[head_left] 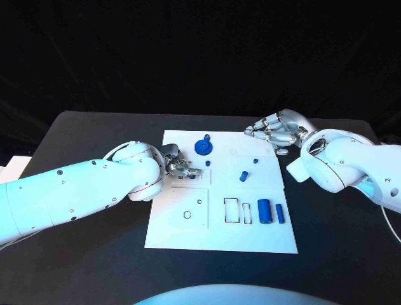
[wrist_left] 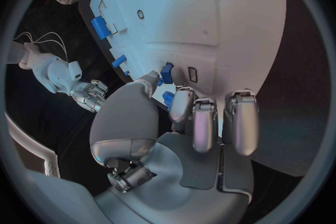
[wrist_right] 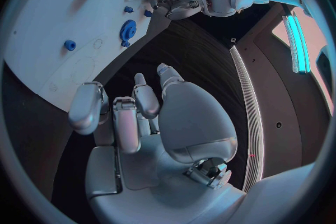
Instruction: Assemble the parts on the task board
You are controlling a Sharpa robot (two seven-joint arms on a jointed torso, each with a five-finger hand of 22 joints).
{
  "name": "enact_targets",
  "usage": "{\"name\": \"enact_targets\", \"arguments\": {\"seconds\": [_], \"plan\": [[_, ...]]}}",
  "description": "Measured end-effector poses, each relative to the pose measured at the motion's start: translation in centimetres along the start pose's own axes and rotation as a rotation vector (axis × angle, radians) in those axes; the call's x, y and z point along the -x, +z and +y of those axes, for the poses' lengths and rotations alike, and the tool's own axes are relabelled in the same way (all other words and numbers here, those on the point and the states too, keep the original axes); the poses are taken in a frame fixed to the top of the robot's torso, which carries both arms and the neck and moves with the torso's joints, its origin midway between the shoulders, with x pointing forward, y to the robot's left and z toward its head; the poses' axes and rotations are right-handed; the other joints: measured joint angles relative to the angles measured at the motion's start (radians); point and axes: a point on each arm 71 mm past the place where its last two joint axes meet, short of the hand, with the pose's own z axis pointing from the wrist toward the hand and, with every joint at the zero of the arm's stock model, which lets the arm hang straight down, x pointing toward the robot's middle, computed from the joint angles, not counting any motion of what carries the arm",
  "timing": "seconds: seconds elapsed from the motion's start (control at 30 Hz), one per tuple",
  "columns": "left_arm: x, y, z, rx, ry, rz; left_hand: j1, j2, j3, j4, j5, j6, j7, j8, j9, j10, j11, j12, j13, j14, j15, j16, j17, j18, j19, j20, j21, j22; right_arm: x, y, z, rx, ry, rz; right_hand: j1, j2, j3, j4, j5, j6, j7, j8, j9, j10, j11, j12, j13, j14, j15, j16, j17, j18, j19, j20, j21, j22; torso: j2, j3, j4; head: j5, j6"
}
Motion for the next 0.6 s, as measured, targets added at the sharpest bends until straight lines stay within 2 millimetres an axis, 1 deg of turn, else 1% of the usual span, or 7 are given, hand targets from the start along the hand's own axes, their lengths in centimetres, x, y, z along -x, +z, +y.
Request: {"name": "enact_targets", "arguments": {"seconds": [0.13, 0.17, 0.2, 0.47, 0.5, 0.6], "plan": [[-0.02, -0.02, -0.05, -0.001, -0.004, 0.002, 0.000, 0.000, 0.000, 0.000, 0.000, 0.002, -0.002, 0.001, 0.002, 0.003, -0.003, 0.000, 0.003, 0.000, 0.000, 0.000, 0.000, 0.000, 0.000, 0.000, 0.000, 0.000, 0.00, 0.00, -0.03, 0.000, 0.001, -0.001, 0.000, 0.000, 0.000, 0.000, 0.000, 0.000, 0.000, 0.000, 0.000, 0.000, 0.000, 0.000, 0.000, 0.000, 0.000, 0.000, 0.000, 0.000, 0.000, 0.000, 0.000, 0.000, 0.000, -0.0001, 0.0000, 0.000, 0.000], [-0.02, -0.04, -0.07, -0.001, -0.006, 0.003, 0.000, 0.000, -0.002, -0.002, 0.000, 0.002, -0.002, 0.001, 0.003, 0.004, -0.004, 0.000, 0.003, 0.000, 0.000, 0.000, 0.000, -0.010, -0.002, -0.002, 0.000, 0.000, 0.00, 0.00, -0.04, 0.000, 0.001, -0.001, 0.000, 0.000, 0.000, 0.000, 0.000, 0.000, 0.000, 0.000, 0.000, 0.000, 0.000, 0.000, 0.000, 0.000, 0.000, 0.000, 0.000, 0.000, 0.000, 0.000, 0.000, 0.000, 0.000, -0.0002, 0.0000, 0.000, 0.000], [-0.03, -0.05, -0.09, -0.002, -0.007, 0.003, 0.000, 0.000, -0.003, -0.003, 0.000, 0.002, -0.002, 0.001, 0.004, 0.004, -0.004, 0.000, 0.003, 0.000, 0.000, 0.000, 0.000, -0.011, -0.004, -0.004, 0.000, 0.000, 0.00, 0.01, -0.04, 0.000, 0.001, -0.001, 0.000, 0.000, 0.000, 0.000, 0.000, 0.000, 0.000, 0.000, 0.000, 0.000, 0.000, 0.000, 0.000, 0.000, 0.000, 0.000, 0.000, 0.000, 0.000, 0.000, 0.000, 0.000, 0.000, -0.0002, 0.0000, 0.000, 0.000], [-0.07, -0.15, -0.35, -0.008, -0.017, 0.003, 0.000, 0.000, -0.003, -0.003, 0.000, 0.002, -0.002, 0.001, 0.004, 0.004, -0.004, 0.000, 0.003, 0.000, 0.000, 0.000, 0.000, -0.011, -0.004, -0.004, 0.000, 0.000, -0.08, 0.06, -0.15, -0.003, 0.002, 0.000, 0.000, 0.000, 0.000, 0.000, 0.000, 0.000, 0.000, 0.000, 0.000, 0.000, 0.000, 0.000, 0.000, 0.000, 0.000, 0.000, 0.000, 0.000, 0.000, 0.000, 0.000, 0.000, 0.000, -0.0005, 0.0005, -0.001, -0.002], [-0.08, -0.16, -0.39, -0.009, -0.018, 0.003, -0.003, 0.003, -0.005, 0.000, 0.000, 0.002, -0.002, 0.001, 0.004, 0.004, -0.004, 0.000, 0.004, 0.000, 0.000, 0.000, 0.000, -0.011, -0.004, -0.004, 0.000, 0.000, -0.09, 0.06, -0.16, -0.003, 0.003, 0.000, 0.000, 0.000, 0.000, 0.000, 0.000, 0.000, 0.000, 0.000, 0.000, 0.000, 0.000, 0.000, 0.000, 0.000, 0.000, 0.000, 0.000, 0.000, 0.000, 0.000, 0.000, 0.000, 0.000, -0.0005, 0.0005, -0.001, -0.002], [-0.09, -0.16, -0.46, -0.010, -0.020, 0.003, -0.004, 0.004, -0.005, 0.000, 0.000, 0.002, -0.002, 0.001, 0.005, 0.004, -0.004, 0.000, 0.004, 0.000, 0.000, 0.000, 0.000, -0.011, -0.004, -0.004, 0.000, 0.000, -0.12, 0.08, -0.20, -0.004, 0.003, 0.000, 0.000, 0.000, 0.000, 0.000, 0.000, 0.000, 0.000, 0.000, 0.000, 0.000, 0.000, 0.000, 0.000, 0.000, 0.000, 0.000, 0.000, 0.000, 0.000, 0.000, 0.000, 0.000, 0.000, -0.0004, 0.0004, -0.001, -0.002]]}}
